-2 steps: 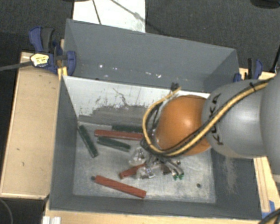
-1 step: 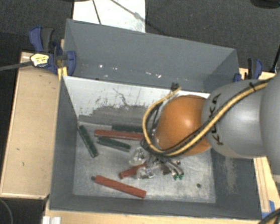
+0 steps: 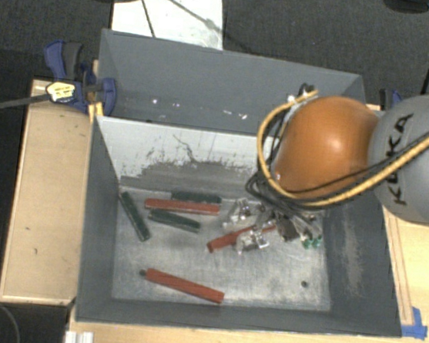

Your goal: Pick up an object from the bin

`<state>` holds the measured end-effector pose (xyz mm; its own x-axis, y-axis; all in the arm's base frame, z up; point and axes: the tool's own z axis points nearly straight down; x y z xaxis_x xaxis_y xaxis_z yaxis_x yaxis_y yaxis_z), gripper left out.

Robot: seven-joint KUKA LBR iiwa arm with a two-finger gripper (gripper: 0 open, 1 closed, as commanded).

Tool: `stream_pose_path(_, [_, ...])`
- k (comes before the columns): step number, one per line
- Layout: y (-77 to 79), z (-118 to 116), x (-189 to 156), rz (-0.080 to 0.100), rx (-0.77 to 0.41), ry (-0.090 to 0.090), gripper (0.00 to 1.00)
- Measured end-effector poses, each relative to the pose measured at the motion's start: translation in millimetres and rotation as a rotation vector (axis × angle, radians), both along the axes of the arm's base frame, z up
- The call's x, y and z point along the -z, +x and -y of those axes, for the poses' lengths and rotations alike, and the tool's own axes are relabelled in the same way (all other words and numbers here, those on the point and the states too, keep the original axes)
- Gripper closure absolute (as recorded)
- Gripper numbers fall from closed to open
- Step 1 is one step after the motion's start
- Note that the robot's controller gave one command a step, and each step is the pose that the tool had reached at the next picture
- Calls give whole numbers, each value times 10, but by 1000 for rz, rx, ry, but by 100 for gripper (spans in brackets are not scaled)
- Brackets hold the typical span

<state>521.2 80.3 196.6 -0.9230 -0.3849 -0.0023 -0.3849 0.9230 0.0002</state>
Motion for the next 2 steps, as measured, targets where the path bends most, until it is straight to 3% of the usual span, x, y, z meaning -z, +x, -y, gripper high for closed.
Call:
stream_pose_path(1, [-1, 0, 1, 0, 2, 0, 100])
stream_pose_path(2, [158, 661, -1164, 6, -436, -3, 100])
